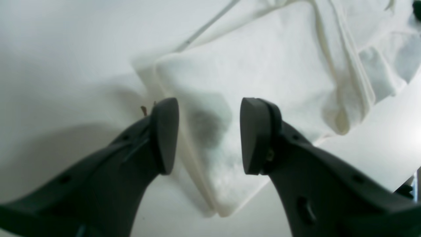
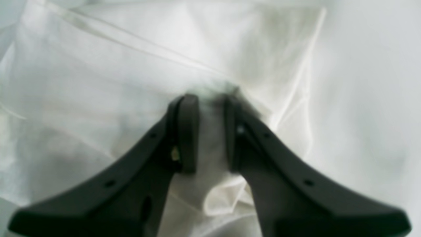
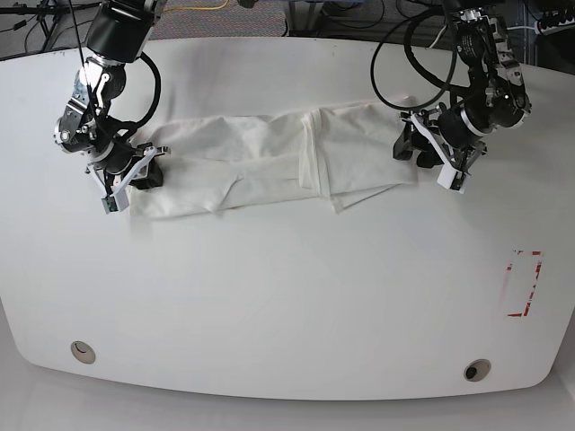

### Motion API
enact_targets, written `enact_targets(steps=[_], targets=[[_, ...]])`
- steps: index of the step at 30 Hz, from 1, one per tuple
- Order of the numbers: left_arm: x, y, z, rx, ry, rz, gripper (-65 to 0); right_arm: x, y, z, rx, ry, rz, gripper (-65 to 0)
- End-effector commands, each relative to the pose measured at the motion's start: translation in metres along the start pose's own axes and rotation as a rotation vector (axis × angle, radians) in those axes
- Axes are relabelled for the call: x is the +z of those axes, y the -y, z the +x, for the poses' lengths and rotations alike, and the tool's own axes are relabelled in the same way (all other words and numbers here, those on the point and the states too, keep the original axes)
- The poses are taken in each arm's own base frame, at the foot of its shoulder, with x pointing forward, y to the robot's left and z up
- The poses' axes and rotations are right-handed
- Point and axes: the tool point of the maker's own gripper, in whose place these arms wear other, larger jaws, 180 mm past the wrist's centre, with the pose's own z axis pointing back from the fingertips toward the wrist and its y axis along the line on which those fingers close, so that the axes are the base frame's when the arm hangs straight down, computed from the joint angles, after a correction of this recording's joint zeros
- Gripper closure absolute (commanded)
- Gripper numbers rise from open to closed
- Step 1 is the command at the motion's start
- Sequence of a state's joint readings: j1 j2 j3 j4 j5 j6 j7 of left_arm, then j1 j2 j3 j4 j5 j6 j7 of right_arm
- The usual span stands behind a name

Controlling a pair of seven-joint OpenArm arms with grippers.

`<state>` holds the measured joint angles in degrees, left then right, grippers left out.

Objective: Fold the T-shirt properly
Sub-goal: 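Move the left gripper back to the shirt end and grasp it, then hold both shirt ends and pull them slightly apart to flatten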

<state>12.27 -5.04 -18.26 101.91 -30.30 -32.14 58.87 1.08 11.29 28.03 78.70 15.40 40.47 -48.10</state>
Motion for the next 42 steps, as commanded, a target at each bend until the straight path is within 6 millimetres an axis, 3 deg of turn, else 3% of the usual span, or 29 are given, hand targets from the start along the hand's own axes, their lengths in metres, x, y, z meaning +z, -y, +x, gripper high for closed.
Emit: enact_targets(steps=[1,11,20,26,36,42], targets=[[0.0,-0.004,0.009,0.01,0.032,-0.018,-26.9,0.001,0.005,-0.027,0.015,-0.128,-0.03,-13.8],[-0.025,-0.04,-0.013,0.036,-0.106,-0.024,-26.9,0.001,0.005,-0.026,0.016,-0.127,-0.03,-13.8],[-0.02,-0.064,0.009,-0.011,-0.1,0.017,-26.9,0.0,0.006,-0.024,0.017,-0.122,-0.031,-14.3],[-0.019,-0.066,0.027,-0.032,-0.081,0.021,-27.1,0.001,0.004,-0.018,0.018,-0.103,-0.027,-14.9],[-0.017,-0.061,0.047,-0.124,-0.066,-0.01,-26.9,0.019,-0.004,0.019,0.054,-0.016,-0.017,-36.5],[-0.002,-0.048,0.068,-0.249,-0.05,-0.011,-26.9,0.035,-0.009,0.038,0.106,0.02,-0.033,-37.9]])
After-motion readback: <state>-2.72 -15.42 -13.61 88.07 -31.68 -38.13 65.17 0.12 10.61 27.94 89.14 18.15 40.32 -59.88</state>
